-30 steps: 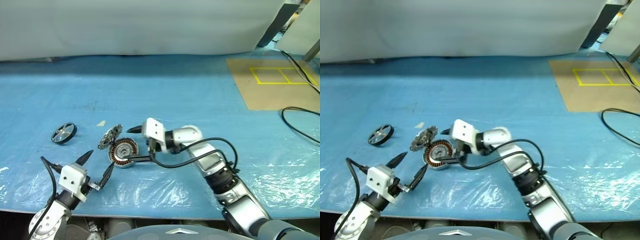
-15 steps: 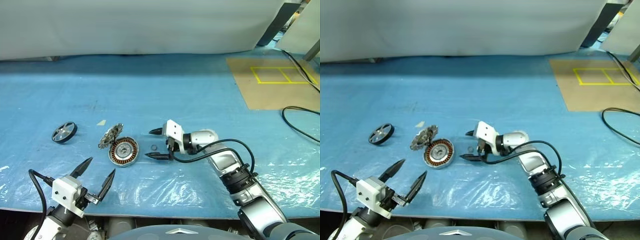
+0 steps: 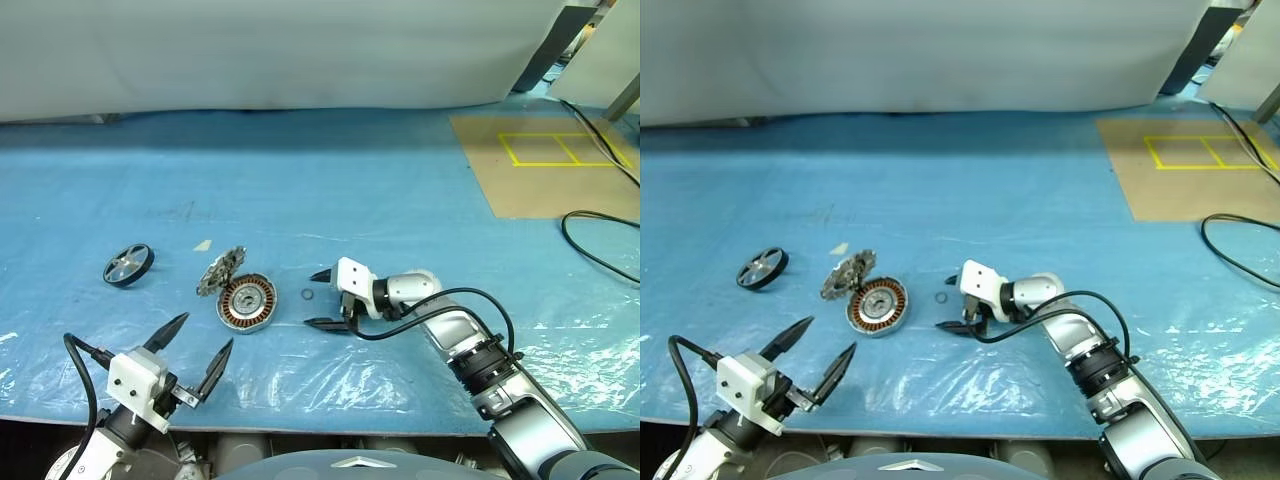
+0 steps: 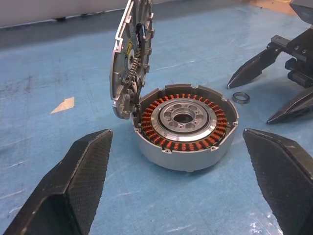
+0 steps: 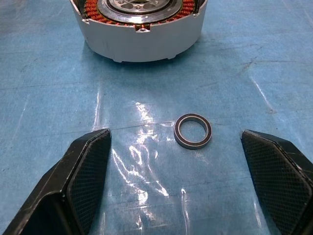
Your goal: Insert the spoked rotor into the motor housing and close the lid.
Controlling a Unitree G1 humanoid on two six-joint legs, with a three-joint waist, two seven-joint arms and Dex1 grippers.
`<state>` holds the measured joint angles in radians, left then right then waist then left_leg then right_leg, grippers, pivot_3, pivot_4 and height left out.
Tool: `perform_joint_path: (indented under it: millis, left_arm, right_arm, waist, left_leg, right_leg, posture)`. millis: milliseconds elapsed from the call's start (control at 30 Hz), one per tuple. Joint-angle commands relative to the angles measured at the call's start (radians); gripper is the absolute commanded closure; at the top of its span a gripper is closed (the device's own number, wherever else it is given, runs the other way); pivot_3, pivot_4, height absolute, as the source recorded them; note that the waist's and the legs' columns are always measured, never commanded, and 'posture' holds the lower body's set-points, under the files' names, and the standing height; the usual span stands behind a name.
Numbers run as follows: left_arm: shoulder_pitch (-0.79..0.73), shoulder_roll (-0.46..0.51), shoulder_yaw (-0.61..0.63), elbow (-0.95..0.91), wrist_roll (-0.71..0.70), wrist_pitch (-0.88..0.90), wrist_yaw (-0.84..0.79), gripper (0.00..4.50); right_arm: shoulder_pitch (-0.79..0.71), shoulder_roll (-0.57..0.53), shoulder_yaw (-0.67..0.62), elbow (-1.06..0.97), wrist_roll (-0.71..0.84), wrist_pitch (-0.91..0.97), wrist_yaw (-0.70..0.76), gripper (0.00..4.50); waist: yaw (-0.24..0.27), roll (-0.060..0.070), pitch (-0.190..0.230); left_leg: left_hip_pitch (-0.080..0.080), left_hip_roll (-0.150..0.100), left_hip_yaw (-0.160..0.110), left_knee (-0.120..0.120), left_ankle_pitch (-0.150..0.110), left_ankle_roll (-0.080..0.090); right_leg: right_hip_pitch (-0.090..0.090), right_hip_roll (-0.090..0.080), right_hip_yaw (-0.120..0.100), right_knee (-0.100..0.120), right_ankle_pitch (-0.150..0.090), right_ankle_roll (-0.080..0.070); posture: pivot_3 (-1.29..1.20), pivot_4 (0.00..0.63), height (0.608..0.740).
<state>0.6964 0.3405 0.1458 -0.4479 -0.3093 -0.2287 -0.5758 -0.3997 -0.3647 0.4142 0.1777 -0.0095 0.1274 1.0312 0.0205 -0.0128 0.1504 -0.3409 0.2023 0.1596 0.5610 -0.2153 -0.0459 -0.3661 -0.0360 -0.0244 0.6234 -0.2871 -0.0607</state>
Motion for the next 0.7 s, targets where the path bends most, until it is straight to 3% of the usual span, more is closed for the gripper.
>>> perform_joint_path:
  millis: [33, 67, 467, 600, 700]
  left_arm:
    - [-0.002, 0.002, -0.001, -0.004, 0.003, -0.013, -0.004, 0.0]
    - [-0.003, 0.001, -0.002, 0.0, 0.006, -0.015, -0.004, 0.0]
    - [-0.005, 0.004, 0.005, 0.001, 0.023, -0.015, -0.002, 0.0]
    - [-0.01, 0.008, 0.01, -0.007, 0.023, -0.007, 0.002, 0.0]
    - [-0.013, 0.011, 0.018, -0.014, 0.017, -0.004, 0.004, 0.0]
  right_arm:
    - [0.005, 0.003, 0.004, 0.023, 0.001, 0.006, 0.0, 0.03]
    - [0.0, 0.01, 0.004, 0.036, 0.001, 0.009, -0.003, 0.03]
    - [-0.024, 0.021, 0.034, 0.131, -0.035, -0.016, -0.005, 3.86]
    - [-0.033, 0.026, 0.023, 0.137, -0.034, -0.023, -0.022, 3.92]
    - [-0.047, 0.064, -0.02, 0.073, 0.06, 0.029, 0.01, 3.92]
  waist:
    - [0.0, 0.0, 0.0]
    - [0.0, 0.0, 0.0]
    - [0.0, 0.0, 0.0]
    - [0.0, 0.0, 0.0]
    - [0.0, 0.0, 0.0]
  left_leg:
    - [0.0, 0.0, 0.0, 0.0, 0.0, 0.0]
    - [0.0, 0.0, 0.0, 0.0, -0.001, 0.002]
    - [0.004, 0.001, 0.0, 0.001, -0.002, 0.003]
    - [0.005, 0.001, 0.0, 0.001, -0.002, 0.003]
    - [0.005, 0.001, 0.001, 0.001, -0.002, 0.003]
  right_leg:
    - [0.0, 0.0, 0.0, 0.0, 0.0, 0.0]
    - [0.0, 0.0, 0.0, 0.0, 0.0, 0.0]
    - [0.004, 0.0, 0.0, 0.001, 0.0, -0.001]
    - [0.005, 0.0, 0.0, 0.001, -0.001, -0.003]
    - [0.005, 0.0, 0.0, 0.001, -0.002, -0.005]
  posture:
    - [0.0, 0.15, 0.74]
    - [0.0, 0.15, 0.74]
    - [0.0, 0.15, 0.74]
    - [0.0, 0.15, 0.74]
    - [0.0, 0.15, 0.74]
